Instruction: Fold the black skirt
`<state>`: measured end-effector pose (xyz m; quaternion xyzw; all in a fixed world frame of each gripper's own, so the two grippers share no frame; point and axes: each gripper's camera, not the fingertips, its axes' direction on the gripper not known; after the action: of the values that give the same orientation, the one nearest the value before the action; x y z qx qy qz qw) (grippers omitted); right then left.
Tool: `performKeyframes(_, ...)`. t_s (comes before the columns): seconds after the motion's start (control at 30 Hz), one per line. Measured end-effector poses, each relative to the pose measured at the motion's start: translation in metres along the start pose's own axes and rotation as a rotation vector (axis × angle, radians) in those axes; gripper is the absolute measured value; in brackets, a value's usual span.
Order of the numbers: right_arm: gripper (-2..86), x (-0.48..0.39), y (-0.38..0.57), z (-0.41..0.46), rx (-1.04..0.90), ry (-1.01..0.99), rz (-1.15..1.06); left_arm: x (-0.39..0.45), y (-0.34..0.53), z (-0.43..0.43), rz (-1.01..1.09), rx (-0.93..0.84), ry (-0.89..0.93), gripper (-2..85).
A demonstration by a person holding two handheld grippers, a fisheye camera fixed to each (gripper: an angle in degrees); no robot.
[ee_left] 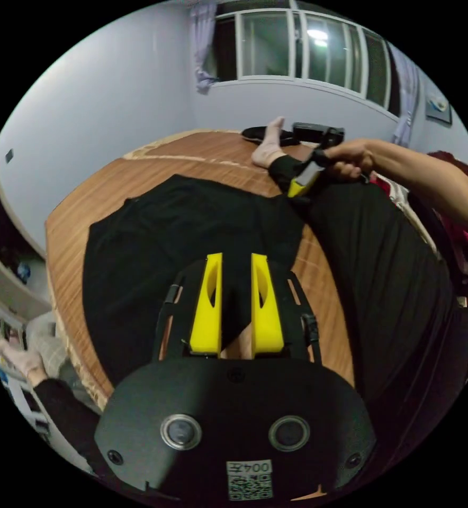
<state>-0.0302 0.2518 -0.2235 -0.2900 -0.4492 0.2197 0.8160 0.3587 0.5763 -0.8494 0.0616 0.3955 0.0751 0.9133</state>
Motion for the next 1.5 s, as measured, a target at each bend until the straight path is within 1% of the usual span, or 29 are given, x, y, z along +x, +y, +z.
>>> performKeyframes(0.17,0.7,0.014,0.023,-0.029,0.035,-0.050,-0.030,0.081,-0.072,0.039,0.136,-0.023,0.015,12.9)
performKeyframes(0.27,1.0,0.023,0.034,-0.045,0.043,-0.072,-0.040,0.115,-0.103,0.069,0.192,-0.101,-0.105,13.7)
performKeyframes(0.33,1.3,0.029,0.042,-0.057,0.046,-0.086,-0.044,0.132,-0.119,0.084,0.224,-0.126,-0.200,11.9)
performKeyframes(0.37,1.4,0.030,0.043,-0.059,0.044,-0.088,-0.044,0.135,-0.122,0.085,0.229,-0.125,-0.221,10.9)
performKeyframes(0.43,2.2,0.037,0.050,-0.071,0.056,-0.093,-0.034,0.144,-0.131,0.082,0.229,-0.104,-0.270,6.2)
performKeyframes(0.5,3.7,0.042,0.056,-0.082,0.081,-0.122,-0.033,0.147,-0.135,0.077,0.223,-0.103,-0.274,4.2)
performKeyframes(0.57,6.8,0.050,0.063,-0.093,0.119,-0.121,0.008,0.146,-0.137,0.069,0.198,-0.108,-0.204,3.3)
performKeyframes(0.63,9.9,0.057,0.072,-0.109,0.189,-0.140,0.030,0.142,-0.136,0.054,0.150,-0.091,-0.072,2.6)
performKeyframes(0.73,11.3,0.064,0.085,-0.127,0.289,-0.117,0.085,0.140,-0.131,0.026,0.103,-0.062,0.057,2.1)
performKeyframes(0.8,12.2,0.065,0.091,-0.133,0.317,-0.094,0.109,0.140,-0.127,0.008,0.093,-0.061,0.125,2.0)
performKeyframes(0.97,13.2,0.064,0.094,-0.143,0.322,-0.056,0.137,0.132,-0.103,-0.045,0.046,-0.057,0.253,2.0)
performKeyframes(1.03,13.2,0.063,0.089,-0.144,0.297,-0.039,0.157,0.127,-0.082,-0.069,0.005,-0.049,0.355,2.0)
performKeyframes(1.17,12.8,0.063,0.077,-0.142,0.239,0.018,0.205,0.124,-0.050,-0.101,-0.020,-0.065,0.402,2.0)
performKeyframes(1.3,11.7,0.058,0.063,-0.140,0.203,0.139,0.273,0.111,-0.021,-0.135,-0.058,-0.066,0.412,1.9)
performKeyframes(1.4,10.1,0.053,0.060,-0.143,0.240,0.219,0.319,0.097,-0.004,-0.153,-0.117,-0.051,0.426,1.9)
performKeyframes(1.5,10.1,0.042,0.063,-0.151,0.331,0.301,0.331,0.082,0.011,-0.164,-0.168,-0.040,0.422,1.9)
